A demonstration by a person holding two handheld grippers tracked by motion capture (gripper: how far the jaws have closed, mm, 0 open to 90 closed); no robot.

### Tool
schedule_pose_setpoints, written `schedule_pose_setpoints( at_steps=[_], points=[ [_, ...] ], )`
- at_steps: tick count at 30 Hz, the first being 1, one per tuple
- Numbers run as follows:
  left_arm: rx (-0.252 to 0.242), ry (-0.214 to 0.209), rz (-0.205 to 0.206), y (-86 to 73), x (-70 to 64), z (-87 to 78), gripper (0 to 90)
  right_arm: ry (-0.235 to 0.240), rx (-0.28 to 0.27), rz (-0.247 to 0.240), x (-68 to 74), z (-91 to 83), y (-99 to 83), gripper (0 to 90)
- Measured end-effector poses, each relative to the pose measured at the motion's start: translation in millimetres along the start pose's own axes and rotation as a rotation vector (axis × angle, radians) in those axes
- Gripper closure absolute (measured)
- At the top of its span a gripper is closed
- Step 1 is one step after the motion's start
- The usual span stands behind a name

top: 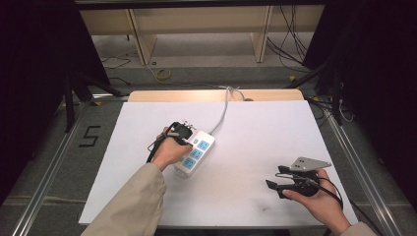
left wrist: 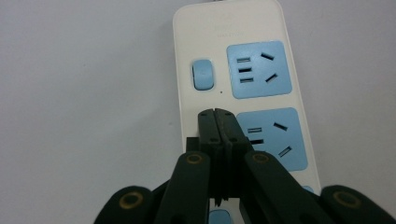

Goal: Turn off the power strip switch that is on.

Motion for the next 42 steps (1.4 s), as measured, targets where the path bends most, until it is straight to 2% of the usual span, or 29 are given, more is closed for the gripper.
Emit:
schedule_pose_setpoints(
  at_steps=[4,10,15,18,42],
  points=[
    [0.008,0.015,0.019,1.1,-2.8,0.8,90.0,0.001,0.000,0.000,0.0,-0.2,-0.1,29.7],
    [0.013,0.003,-0.010,0.8,-0.3,1.5,90.0,0.003,0.001,-0.002,0.4,0.0,-0.2,29.6],
    [0.018,0.016,0.012,1.5,-2.8,1.8,90.0,0.005,0.004,-0.002,0.6,0.5,-0.3,29.5],
    [0.016,0.011,-0.005,1.3,-1.8,1.6,90.0,0.006,0.004,-0.002,0.9,0.4,-0.2,29.5],
    [0.014,0.006,-0.007,1.1,-0.9,1.0,90.0,0.002,0.002,-0.007,0.6,-0.1,0.1,29.5]
  ],
)
Point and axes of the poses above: each handheld gripper's, and its own axes: z roughly forward along the jaws, y roughly out of its top, x roughly to its left, the point moved 1 cm from there along z, roughly forward along the jaws, and after that the axes turned 11 degrees about -x, right-handed, at the moved point
